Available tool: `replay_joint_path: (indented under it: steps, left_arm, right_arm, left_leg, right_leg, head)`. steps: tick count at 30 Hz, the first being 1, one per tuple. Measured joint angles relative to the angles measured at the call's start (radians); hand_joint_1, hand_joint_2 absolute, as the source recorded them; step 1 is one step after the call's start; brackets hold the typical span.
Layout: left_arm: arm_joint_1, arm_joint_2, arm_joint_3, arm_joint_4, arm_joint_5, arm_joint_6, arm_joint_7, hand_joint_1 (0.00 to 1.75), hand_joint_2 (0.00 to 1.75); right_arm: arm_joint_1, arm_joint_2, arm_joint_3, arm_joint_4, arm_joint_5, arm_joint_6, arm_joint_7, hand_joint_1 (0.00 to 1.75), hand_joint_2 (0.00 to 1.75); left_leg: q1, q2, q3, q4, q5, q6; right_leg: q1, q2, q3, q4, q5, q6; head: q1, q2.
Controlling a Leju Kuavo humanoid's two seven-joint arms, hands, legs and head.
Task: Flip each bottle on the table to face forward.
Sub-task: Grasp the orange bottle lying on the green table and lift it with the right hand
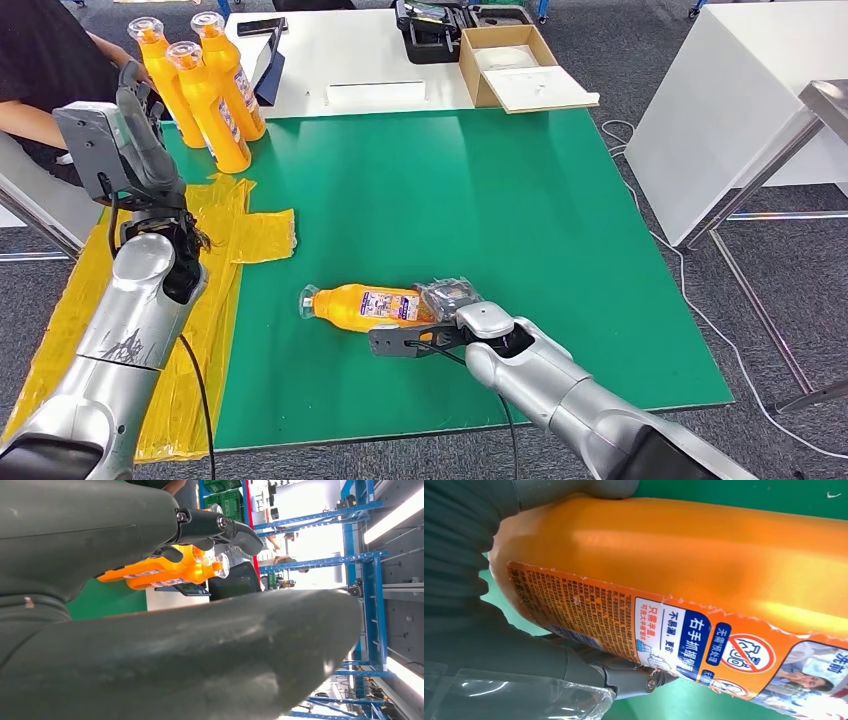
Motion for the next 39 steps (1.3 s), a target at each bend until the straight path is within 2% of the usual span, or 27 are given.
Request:
replay_joint_path:
  steps: [7,13,17,22,30,36,39]
  left_arm:
    - [0.003,0.0,0.0,-0.001,0.013,-0.004,-0.003,0.0,0.0]
    - [0.035,0.01,0.006,-0.045,0.079,-0.029,0.015,0.0,0.0]
    - [0.065,0.017,0.016,-0.096,0.169,-0.075,0.073,0.0,1.75]
    - [0.101,0.018,0.009,-0.176,0.293,-0.132,0.125,0.0,1.75]
    - [0.12,0.017,-0.02,-0.27,0.331,-0.126,0.14,0.0,1.75]
    - [0.11,0.01,-0.047,-0.279,0.36,-0.135,0.179,0.0,1.75]
    - [0.098,-0.006,-0.06,-0.272,0.4,-0.139,0.2,0.0,1.75]
  right_arm:
    - [0.0,-0.004,0.001,0.0,-0.024,-0.013,-0.001,1.75,1.75]
    - [0.015,-0.035,-0.04,-0.046,-0.085,-0.136,0.034,1.75,1.75]
    - [0.032,-0.07,-0.137,-0.149,-0.122,-0.229,0.041,1.75,1.75]
    - [0.058,-0.102,-0.288,-0.299,-0.157,-0.335,0.003,1.75,1.75]
    - [0.116,-0.133,-0.462,-0.483,-0.158,-0.418,-0.047,1.75,1.75]
    - [0.125,-0.135,-0.502,-0.526,0.014,-0.515,-0.047,1.75,1.75]
    - [0.125,-0.125,-0.501,-0.532,0.087,-0.527,-0.034,1.75,1.75]
  left_leg:
    - [0.0,0.0,0.0,0.0,0.0,0.0]
    - [0.0,-0.001,-0.001,0.0,0.0,0.0]
    - [0.0,0.0,-0.003,0.0,0.0,0.0]
    - [-0.001,-0.001,-0.005,0.0,0.0,0.0]
    - [-0.001,-0.001,-0.005,0.0,0.0,0.0]
    - [0.0,0.0,-0.005,0.0,0.0,0.0]
    - [0.0,0.0,-0.005,0.0,0.0,0.0]
  right_leg:
    - [0.0,0.0,0.0,0.0,0.0,0.0]
    - [0.0,0.0,0.0,0.0,0.0,0.0]
    - [0.0,0.0,-0.001,0.0,0.0,0.001]
    - [0.0,0.0,-0.003,0.0,0.0,0.001]
    - [0.0,0.0,-0.004,0.0,0.0,0.001]
    - [0.0,0.0,-0.004,0.0,0.0,0.0]
    - [0.0,0.0,-0.004,0.0,0.0,0.0]
  head:
    - [0.0,0.0]
    - [0.0,0.0]
    - [0.0,0.0]
    - [0.0,0.0]
    - [0.0,0.0]
    - [0.0,0.0]
    - [0.0,0.0]
